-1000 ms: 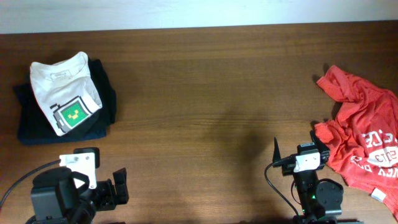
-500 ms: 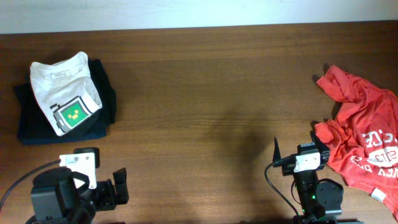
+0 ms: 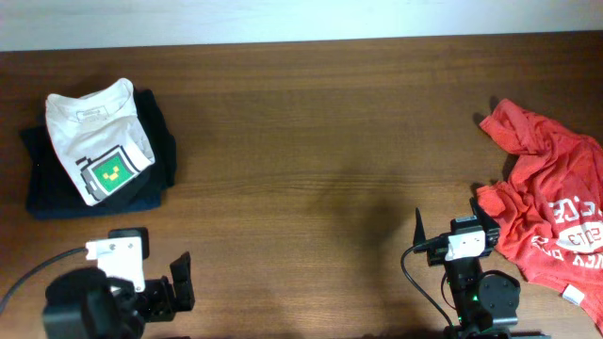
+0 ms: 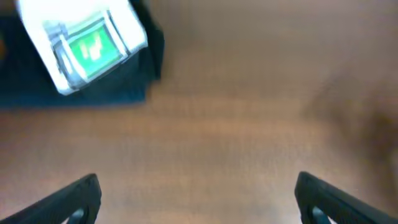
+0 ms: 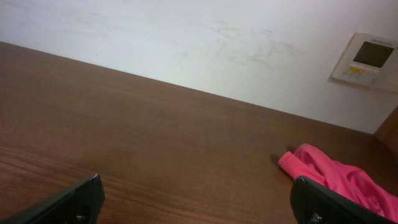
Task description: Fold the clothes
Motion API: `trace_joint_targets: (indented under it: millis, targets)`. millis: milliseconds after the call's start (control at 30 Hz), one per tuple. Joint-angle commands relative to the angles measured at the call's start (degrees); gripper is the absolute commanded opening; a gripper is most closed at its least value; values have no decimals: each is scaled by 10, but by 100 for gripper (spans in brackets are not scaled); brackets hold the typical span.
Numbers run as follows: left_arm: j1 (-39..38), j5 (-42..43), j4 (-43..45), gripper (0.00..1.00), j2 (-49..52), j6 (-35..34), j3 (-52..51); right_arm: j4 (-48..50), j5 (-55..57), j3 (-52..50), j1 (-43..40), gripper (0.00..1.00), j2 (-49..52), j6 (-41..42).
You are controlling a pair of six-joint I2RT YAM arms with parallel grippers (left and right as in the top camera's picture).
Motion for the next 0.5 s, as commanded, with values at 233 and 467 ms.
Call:
trace_joint_targets:
  millis: [233,467]
  targets:
    - [-23,-40,275,99,-251,-3,-351,-4,11,-3,3,99,-5,-4]
    - [-23,-22,629,99,-302,26,-562,-4,11,-3,3,99,-5,-4]
